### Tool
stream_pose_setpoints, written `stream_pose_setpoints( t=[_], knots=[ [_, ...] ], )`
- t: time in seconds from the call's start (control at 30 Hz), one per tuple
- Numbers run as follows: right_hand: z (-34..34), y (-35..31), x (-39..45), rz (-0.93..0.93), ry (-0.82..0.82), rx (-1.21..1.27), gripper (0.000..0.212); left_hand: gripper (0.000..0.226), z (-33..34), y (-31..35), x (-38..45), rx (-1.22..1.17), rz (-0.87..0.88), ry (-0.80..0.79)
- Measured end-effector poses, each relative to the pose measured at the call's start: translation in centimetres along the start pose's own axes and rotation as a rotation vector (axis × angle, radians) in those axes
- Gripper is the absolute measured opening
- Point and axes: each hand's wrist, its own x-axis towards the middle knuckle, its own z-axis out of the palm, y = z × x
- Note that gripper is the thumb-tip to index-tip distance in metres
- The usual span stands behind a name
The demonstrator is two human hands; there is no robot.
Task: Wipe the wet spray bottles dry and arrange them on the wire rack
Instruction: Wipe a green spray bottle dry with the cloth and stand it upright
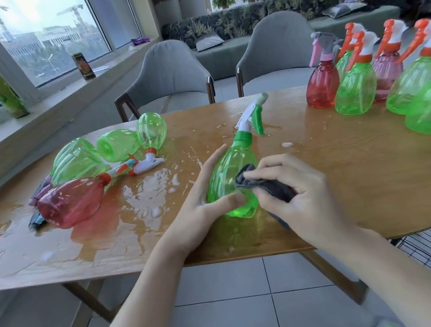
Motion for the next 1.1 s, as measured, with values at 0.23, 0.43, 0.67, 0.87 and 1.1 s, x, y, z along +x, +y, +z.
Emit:
stream_pose_setpoints(
  t=[0.23, 0.43, 0.67, 0.87, 1.1],
  knots=[
    [-0.6, 0.6, 1.1, 0.065, 0.102, -0.028, 0.022, 0.087, -0.2, -0.4, -0.1, -0.02, -0.01, -0.062],
    [0.2, 0.1, -0.7, -0.059, -0.012, -0.016, 0.023, 0.076, 0.0, -1.3, 0.3, -0.266, -0.073, -0.024],
    [0.0, 0.2, -0.3, -0.05, 0.03, -0.055, 0.022, 0.076, -0.1, -1.7, 0.7, -0.264, -0.067, -0.029],
    [0.5, -0.2, -2.1, -0.273, -0.14, -0.087, 0.018, 0.063, 0.3, -1.8, 0.8, -0.263, -0.087, 0.01],
    [0.2, 0.1, -1.5, -0.333, -0.072, -0.182, 0.02, 0.061, 0.2, -1.3, 0.5, -0.34, -0.08, -0.025]
  ],
)
